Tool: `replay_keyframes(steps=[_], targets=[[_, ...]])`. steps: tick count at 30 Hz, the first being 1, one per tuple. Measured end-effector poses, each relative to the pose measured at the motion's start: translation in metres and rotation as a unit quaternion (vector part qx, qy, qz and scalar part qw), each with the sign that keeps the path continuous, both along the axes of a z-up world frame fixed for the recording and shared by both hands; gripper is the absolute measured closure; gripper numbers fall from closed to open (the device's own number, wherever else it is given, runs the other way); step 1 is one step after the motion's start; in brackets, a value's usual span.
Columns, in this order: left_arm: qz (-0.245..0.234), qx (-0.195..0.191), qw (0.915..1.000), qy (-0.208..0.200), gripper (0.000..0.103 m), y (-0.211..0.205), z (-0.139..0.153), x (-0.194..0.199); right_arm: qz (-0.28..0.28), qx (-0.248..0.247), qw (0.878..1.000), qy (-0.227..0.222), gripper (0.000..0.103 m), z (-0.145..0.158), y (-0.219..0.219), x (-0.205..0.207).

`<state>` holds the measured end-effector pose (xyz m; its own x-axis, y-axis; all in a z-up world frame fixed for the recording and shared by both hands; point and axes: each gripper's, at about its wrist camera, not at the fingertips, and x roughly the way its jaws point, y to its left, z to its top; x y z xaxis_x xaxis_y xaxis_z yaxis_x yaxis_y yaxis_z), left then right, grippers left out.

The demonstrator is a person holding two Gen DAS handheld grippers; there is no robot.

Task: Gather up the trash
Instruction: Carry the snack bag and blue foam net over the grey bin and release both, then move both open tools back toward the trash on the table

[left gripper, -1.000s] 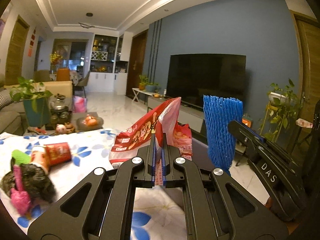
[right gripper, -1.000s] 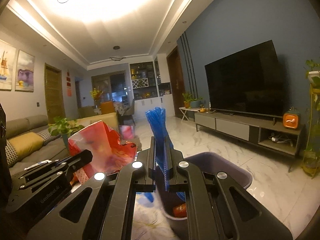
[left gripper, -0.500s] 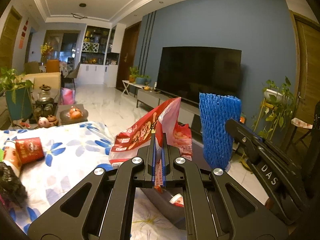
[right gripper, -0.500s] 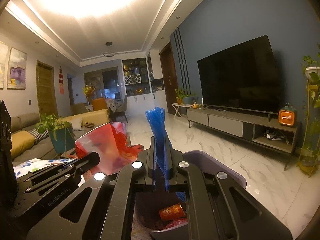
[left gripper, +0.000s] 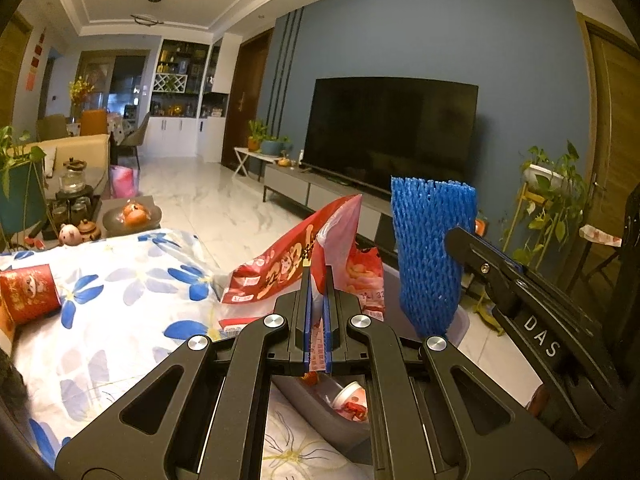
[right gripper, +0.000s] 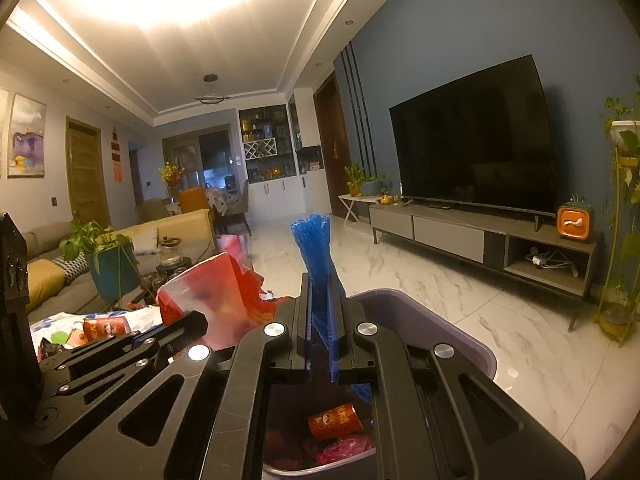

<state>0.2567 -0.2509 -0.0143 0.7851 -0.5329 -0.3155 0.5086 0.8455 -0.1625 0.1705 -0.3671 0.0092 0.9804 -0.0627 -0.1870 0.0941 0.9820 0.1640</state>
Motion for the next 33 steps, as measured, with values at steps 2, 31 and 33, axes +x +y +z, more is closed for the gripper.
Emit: replay_keyframes(steps=[2, 31, 33], targets=[[-0.003, 0.003, 1.0000, 0.002, 0.099, -0.003, -0.003, 0.001, 0.002, 0.002, 1.000, 0.001, 0.096, -0.001, -0.004, 0.003], [-0.012, -0.019, 0.9996, 0.018, 0.036, 0.003, -0.015, 0.008, -0.022, 0.024, 0.999, 0.002, 0.059, -0.010, -0.017, 0.007], [0.000, -0.019, 0.9997, 0.013, 0.032, 0.009, -0.012, 0.004, -0.028, 0.018, 0.999, -0.001, 0.057, -0.009, -0.014, 0.002]])
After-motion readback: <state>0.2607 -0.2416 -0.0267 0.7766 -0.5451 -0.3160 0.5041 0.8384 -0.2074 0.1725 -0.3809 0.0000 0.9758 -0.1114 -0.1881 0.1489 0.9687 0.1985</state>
